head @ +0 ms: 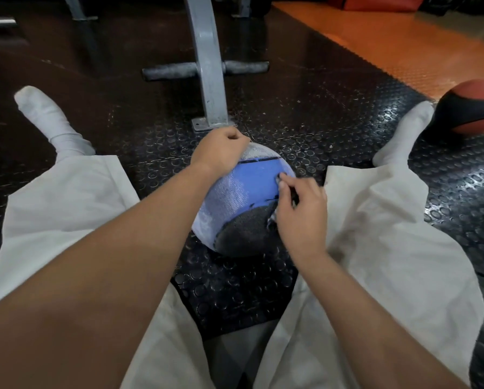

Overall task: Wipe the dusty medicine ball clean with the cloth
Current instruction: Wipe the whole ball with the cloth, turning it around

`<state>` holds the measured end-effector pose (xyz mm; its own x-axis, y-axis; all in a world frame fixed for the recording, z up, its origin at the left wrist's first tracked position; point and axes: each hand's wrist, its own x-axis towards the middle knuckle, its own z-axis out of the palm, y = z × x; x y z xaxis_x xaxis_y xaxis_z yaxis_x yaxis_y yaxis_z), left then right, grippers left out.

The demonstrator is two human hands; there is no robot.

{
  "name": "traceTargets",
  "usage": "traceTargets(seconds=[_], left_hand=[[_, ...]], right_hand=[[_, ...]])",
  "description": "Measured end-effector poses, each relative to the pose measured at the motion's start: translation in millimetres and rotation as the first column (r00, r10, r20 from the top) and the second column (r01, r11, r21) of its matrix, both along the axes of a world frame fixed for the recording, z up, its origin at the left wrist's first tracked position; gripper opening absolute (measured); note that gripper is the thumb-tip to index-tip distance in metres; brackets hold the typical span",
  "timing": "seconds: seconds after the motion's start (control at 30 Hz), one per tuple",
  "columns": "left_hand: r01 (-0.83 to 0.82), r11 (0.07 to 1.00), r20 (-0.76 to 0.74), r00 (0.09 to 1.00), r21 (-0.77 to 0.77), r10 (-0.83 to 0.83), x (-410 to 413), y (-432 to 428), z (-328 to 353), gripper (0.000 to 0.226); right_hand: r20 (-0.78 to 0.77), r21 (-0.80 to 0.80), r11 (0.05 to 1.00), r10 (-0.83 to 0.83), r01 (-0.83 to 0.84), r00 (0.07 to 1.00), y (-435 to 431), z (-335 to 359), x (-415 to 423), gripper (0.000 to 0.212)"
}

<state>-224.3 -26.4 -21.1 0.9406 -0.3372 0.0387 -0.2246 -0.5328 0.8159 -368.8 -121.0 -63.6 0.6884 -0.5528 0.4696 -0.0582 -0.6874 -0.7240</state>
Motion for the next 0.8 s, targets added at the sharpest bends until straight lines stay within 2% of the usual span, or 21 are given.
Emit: traceTargets(seconds=[0.23,0.33,0.5,0.63,0.8], left_hand=[[0.05,0.998,-0.014,0.999,0.03,-0.05,5.3,1.0,1.2,0.02],[0.029,1.0,0.0,1.0,0.01,-0.029,-0.4,2.1,-0.5,0.024],[0.021,1.0,0.033,0.999,0.011,-0.021,-10.8,-0.2,0.1,0.024],[0.036,0.999,0.01,0.999,0.024,-0.037,-7.8,-1.0,3.9,0.025],[0.071,0.996,-0.004,0.998,0.058,-0.071,-4.6,0.5,5.5,0.023]], right_hand=[[0.021,0.096,0.995,0.039,-0.041,0.999,1.8,-6.0,-12.4,0.018],[-0.031,0.058,0.998,0.04,-0.038,0.999,-4.7,14.3,9.2,0.015],[-0.152,-0.034,0.996,0.08,-0.087,0.985,-17.8,36.3,43.1,0.021],[-0.064,-0.087,0.996,0.008,-0.013,0.998,-4.8,6.7,9.7,0.018],[-0.056,0.077,0.996,0.044,-0.04,0.997,0.6,-14.3,-22.4,0.014]])
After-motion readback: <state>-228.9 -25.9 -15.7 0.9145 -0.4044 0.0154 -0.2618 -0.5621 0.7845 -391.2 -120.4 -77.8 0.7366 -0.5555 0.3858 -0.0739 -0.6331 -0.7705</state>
